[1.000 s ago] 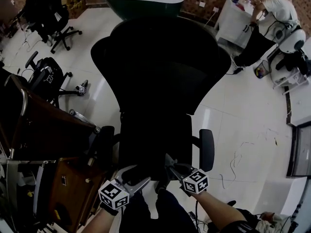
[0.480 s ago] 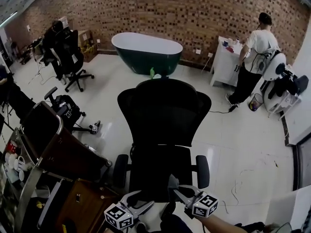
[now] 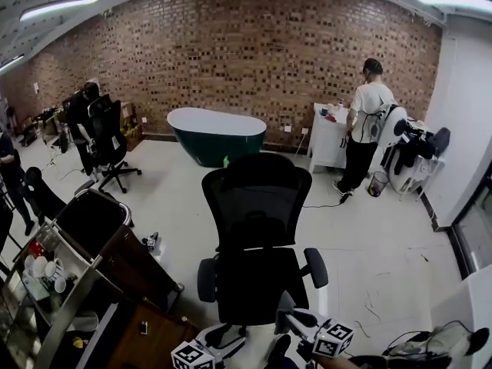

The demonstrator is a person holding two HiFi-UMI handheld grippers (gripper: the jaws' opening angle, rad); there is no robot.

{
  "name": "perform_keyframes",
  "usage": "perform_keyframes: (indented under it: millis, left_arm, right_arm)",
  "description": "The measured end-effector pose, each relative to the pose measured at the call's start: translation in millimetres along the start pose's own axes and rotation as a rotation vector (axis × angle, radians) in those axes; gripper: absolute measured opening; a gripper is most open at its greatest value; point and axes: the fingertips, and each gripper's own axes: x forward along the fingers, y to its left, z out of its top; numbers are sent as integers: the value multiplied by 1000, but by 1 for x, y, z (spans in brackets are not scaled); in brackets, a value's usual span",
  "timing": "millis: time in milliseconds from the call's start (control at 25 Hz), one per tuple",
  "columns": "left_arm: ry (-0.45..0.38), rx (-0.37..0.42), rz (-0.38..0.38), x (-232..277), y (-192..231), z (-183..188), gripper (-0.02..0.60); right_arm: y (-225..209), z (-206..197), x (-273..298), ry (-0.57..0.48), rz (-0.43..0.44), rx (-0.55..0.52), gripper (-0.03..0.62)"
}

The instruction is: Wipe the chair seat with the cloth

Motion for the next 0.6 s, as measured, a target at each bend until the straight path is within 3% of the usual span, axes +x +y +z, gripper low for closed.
perform_keyframes:
  millis: [320, 600]
  left_arm:
    - [16, 35, -27, -47, -43, -18, 287]
    - [-34, 49, -14, -42, -79, -6, 287]
  right_arm:
    - [60, -9, -77, -6, -67, -82, 37]
    - [82, -1, -105, -16, -19, -130, 35]
